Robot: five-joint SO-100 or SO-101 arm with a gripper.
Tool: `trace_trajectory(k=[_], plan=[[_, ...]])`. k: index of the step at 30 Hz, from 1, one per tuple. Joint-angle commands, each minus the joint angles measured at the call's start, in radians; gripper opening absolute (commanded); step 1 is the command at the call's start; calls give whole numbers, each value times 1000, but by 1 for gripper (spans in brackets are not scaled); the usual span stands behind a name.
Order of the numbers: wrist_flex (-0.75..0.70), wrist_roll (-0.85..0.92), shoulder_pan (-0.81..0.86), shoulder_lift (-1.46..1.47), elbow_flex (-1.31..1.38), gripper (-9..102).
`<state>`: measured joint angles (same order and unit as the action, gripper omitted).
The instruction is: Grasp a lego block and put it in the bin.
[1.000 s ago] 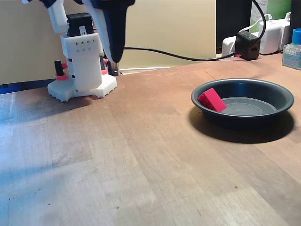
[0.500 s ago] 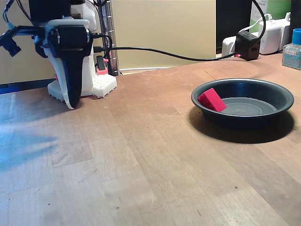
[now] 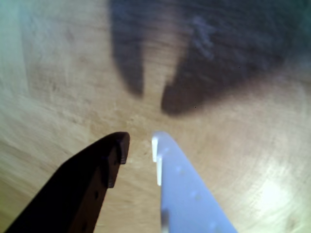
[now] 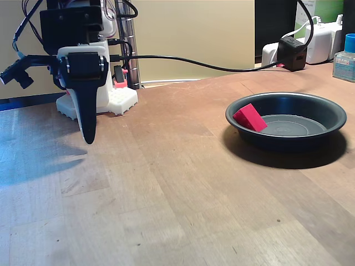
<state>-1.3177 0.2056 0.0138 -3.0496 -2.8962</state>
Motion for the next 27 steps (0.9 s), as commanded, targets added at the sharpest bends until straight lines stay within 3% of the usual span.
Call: trace_trajectory(k=[1,11,17,27], plan=[[-6,-71,-12,-8,-2,0],[28,-114,11,-12,-43,0],[28,-98,107,-9,-43,0],[28,-98,97,-12,-43,0]])
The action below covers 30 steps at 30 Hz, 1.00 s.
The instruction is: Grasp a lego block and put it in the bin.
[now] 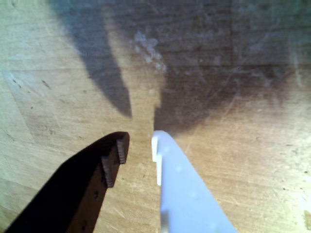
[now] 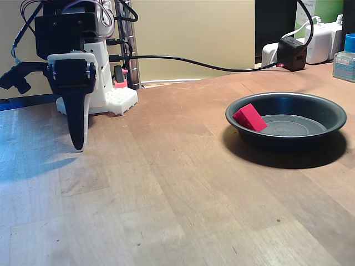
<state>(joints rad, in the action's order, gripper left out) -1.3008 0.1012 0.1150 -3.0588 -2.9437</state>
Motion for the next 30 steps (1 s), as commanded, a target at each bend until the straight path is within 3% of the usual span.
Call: trace_trajectory(k=[1,30], plan=[[11,6,-20,-3,5,0],[11,5,-71,-3,5,0]])
